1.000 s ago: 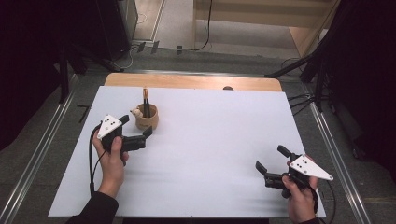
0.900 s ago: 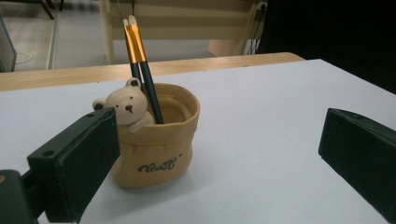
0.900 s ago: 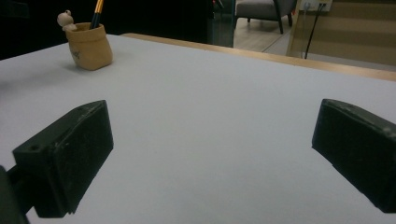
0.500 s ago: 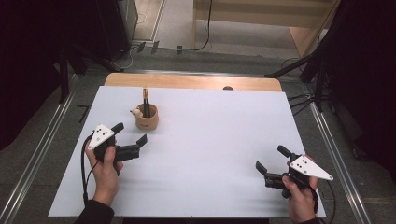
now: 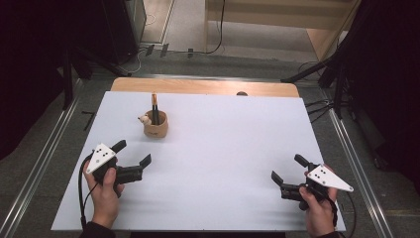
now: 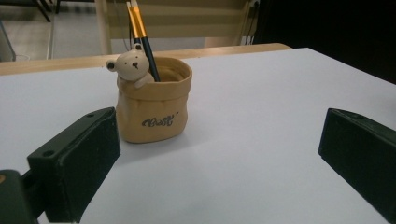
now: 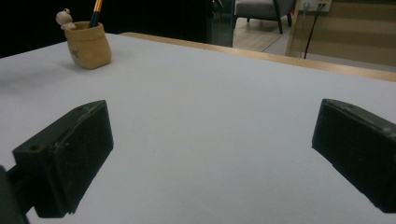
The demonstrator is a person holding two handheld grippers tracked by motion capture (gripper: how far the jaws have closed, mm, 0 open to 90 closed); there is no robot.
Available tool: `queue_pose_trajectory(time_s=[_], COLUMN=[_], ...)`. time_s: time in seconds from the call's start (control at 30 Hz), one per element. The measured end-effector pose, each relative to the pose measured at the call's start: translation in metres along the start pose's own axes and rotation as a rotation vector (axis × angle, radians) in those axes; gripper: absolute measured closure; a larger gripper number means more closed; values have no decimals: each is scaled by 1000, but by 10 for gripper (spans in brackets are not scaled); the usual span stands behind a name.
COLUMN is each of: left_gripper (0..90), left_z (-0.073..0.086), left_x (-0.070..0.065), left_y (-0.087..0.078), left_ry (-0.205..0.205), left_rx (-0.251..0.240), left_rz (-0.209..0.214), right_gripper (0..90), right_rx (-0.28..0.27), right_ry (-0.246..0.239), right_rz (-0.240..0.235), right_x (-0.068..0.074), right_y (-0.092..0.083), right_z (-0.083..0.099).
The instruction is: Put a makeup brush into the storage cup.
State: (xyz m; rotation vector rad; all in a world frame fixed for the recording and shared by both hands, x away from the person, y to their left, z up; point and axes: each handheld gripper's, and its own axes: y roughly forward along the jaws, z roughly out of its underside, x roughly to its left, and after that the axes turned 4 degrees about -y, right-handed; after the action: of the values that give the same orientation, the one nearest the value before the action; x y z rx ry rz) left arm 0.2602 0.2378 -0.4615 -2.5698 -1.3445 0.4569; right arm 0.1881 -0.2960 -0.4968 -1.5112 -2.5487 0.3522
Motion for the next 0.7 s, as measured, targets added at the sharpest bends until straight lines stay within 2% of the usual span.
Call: queue_pose_trajectory(time_s=[0.3, 0.7], left_gripper=[0, 0], left_z=[5, 12], left_x=[0, -1], left_y=[-8, -23], left_ry=[-7, -6], left_rx=[-4, 2], left_rz=[2, -17], right_gripper=[0, 0], right_rx=[3, -1], right_ry=[-3, -3], right_rz=[-2, -2], right_x=[0, -1], right_y=[1, -1], right_z=[0, 1])
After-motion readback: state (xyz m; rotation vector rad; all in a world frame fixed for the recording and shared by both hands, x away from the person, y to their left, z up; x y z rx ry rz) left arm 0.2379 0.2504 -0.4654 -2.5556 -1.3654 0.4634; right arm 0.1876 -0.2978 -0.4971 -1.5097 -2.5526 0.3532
